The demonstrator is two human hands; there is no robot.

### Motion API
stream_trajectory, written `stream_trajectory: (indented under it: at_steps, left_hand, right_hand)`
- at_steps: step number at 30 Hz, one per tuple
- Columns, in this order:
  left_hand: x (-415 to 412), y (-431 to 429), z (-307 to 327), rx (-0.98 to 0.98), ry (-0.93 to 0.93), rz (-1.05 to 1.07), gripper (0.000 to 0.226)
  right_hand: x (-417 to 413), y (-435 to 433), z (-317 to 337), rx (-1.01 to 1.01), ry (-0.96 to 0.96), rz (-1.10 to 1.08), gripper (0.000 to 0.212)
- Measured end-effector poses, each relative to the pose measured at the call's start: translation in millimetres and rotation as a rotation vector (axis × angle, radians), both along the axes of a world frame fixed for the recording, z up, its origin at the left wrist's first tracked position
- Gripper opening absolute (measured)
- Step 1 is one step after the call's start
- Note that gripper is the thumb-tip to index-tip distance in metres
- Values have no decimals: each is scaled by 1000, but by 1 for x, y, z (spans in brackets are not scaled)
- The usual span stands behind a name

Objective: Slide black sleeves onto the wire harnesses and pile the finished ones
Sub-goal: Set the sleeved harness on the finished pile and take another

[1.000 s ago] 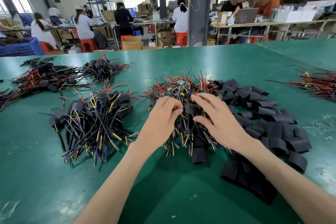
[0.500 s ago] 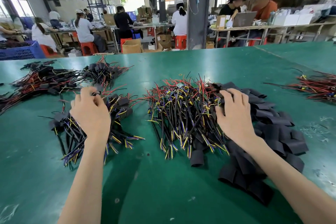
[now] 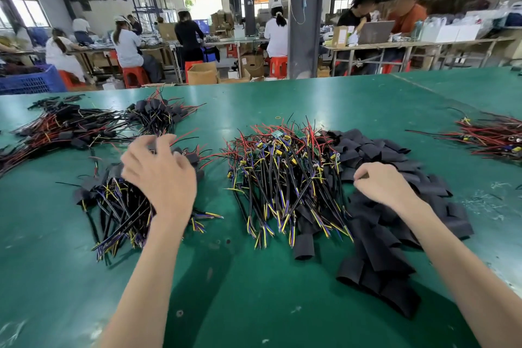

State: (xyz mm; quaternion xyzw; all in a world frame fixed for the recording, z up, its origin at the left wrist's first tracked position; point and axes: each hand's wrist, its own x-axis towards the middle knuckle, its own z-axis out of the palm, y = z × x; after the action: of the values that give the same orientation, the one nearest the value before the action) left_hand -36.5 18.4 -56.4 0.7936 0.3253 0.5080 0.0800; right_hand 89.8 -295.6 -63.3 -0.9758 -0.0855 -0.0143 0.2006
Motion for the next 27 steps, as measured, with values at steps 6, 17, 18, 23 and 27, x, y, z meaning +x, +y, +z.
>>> stream_trajectory:
  at_steps: [6, 17, 18, 23, 27]
  left_hand:
    - [19, -76, -16, 96, 124, -483, 19]
    - [95, -94, -5, -165, 305, -502, 30]
    - [104, -92, -1, -180, 346, -491, 31]
    - [140, -78, 8, -252, 624, -484, 37]
    - [151, -74, 11, -312, 672, -532, 35]
  right_hand:
    - [5, -1, -4, -162, 26, 141, 33]
    - [10, -5, -15, -257, 37, 166, 43]
    - [9, -5, -16, -263, 35, 165, 42]
    - [7, 0, -15, -353, 41, 179, 39]
    - [3, 2, -16, -406, -15, 186, 34]
